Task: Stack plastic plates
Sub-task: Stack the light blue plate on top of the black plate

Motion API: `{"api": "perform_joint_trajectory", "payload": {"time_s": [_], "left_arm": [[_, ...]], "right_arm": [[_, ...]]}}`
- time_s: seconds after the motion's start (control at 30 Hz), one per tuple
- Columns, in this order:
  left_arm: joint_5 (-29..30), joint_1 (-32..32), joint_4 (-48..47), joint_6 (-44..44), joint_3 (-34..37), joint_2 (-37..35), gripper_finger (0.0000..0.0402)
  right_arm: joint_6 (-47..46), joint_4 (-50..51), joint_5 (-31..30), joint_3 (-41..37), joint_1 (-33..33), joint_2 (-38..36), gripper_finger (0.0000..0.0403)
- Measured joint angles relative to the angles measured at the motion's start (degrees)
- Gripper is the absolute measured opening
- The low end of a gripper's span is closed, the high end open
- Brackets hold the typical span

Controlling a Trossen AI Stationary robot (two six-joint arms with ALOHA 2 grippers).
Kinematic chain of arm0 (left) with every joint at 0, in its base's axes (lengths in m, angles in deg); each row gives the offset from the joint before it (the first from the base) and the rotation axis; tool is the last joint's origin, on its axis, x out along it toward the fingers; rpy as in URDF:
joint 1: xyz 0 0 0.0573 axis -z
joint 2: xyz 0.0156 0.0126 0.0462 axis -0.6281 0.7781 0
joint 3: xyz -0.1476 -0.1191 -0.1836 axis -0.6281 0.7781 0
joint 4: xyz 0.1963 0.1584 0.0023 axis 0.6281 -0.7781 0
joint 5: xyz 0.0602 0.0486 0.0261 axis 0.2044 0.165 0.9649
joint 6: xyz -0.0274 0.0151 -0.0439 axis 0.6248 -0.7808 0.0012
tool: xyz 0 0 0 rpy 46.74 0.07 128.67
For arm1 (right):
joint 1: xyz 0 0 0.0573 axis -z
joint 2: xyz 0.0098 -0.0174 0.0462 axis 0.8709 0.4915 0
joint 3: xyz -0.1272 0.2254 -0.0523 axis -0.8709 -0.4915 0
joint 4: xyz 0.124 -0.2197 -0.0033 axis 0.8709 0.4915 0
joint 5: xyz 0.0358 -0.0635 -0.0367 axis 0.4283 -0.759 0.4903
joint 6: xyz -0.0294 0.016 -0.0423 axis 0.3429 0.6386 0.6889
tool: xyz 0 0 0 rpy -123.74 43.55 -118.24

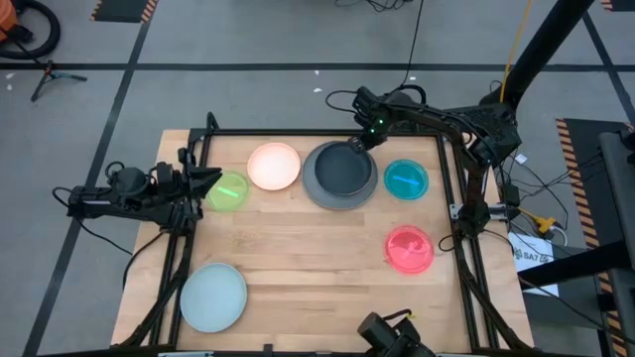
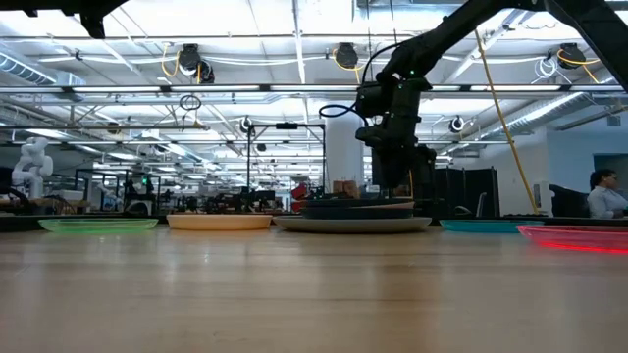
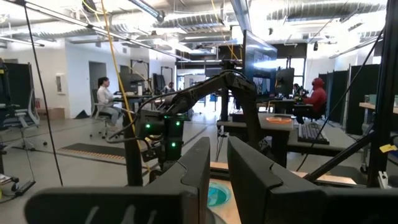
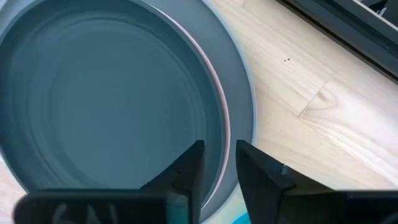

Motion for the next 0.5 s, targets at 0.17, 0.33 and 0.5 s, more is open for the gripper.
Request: {"api": "perform_joint_trajectory", "payload": {"time_s": [0.17,0.33,0.5], "left_arm": [[0.0,0.0,-0.1,0.0,0.0,0.0,0.0062],[0.0,0.0,-0.4,0.0,0.0,0.0,0.0062],[0.0,0.0,-0.3,0.0,0.0,0.0,0.0062]], "right_arm": [[0.4,-0.1,-2.0,0.0,-2.8,0.0,0.0102],[1.6,-0.2,-10.6,0.0,-8.6,-1.7,0.0094],[-1.5,-1.1,-12.2,0.0,-14.6,-5.8,0.0089]]}}
